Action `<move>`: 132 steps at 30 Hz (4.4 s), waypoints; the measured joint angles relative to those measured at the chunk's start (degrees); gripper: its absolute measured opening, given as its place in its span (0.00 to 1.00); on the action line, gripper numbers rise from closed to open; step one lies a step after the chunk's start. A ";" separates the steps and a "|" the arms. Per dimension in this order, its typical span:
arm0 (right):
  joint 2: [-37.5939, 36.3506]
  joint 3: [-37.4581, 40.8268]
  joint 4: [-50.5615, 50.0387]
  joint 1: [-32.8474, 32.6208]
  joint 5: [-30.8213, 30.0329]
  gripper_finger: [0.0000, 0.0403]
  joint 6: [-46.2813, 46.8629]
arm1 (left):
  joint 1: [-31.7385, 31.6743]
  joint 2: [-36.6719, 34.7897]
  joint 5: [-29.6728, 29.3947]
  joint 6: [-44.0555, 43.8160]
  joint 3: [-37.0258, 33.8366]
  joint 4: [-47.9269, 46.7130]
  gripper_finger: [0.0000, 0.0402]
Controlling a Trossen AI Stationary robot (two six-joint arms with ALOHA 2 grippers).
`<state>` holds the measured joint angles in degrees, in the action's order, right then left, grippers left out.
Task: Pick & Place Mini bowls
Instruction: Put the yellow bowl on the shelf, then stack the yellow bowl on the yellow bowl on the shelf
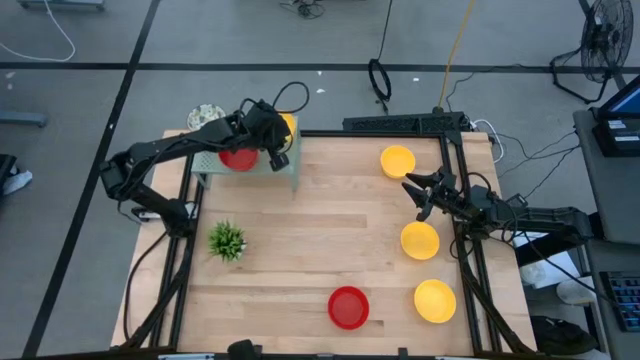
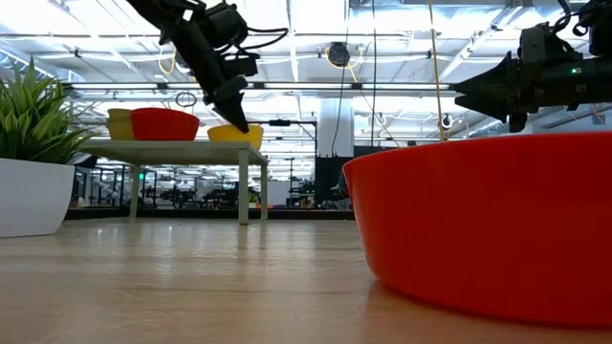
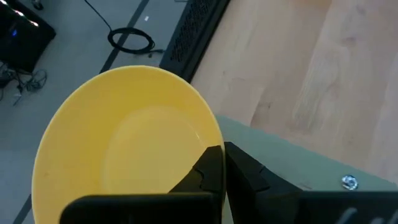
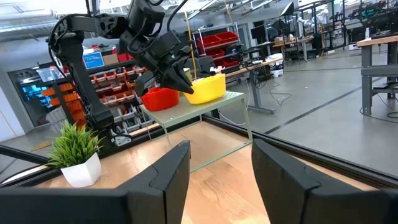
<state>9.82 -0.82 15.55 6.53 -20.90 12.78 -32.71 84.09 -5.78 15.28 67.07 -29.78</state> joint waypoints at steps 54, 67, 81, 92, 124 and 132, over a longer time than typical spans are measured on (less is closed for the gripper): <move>-0.02 0.02 11.84 0.14 -3.02 0.40 0.00 | 35.09 -8.68 14.30 -20.69 -0.09 -16.24 0.33; -0.02 0.02 20.62 0.12 -0.57 0.40 5.43 | 39.85 -8.68 3.12 -29.30 -0.09 -18.49 0.33; 0.00 0.02 20.60 0.10 9.29 0.40 2.98 | 41.57 -8.68 2.66 -29.55 -0.07 -18.40 0.33; 8.20 -8.62 12.04 0.13 10.32 0.40 4.48 | 41.31 -8.68 1.40 -26.10 -0.04 -14.73 0.33; 65.56 -43.50 -31.42 18.34 0.17 0.40 10.14 | 39.10 -8.68 -6.36 -23.25 0.00 -13.33 0.33; 70.24 -43.50 -31.26 22.59 3.89 0.40 10.80 | 39.10 -8.68 -6.36 -23.12 0.00 -13.33 0.33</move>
<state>80.06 -44.31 -15.71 29.12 -17.01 23.58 6.39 75.42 -12.14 -7.84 67.07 -43.11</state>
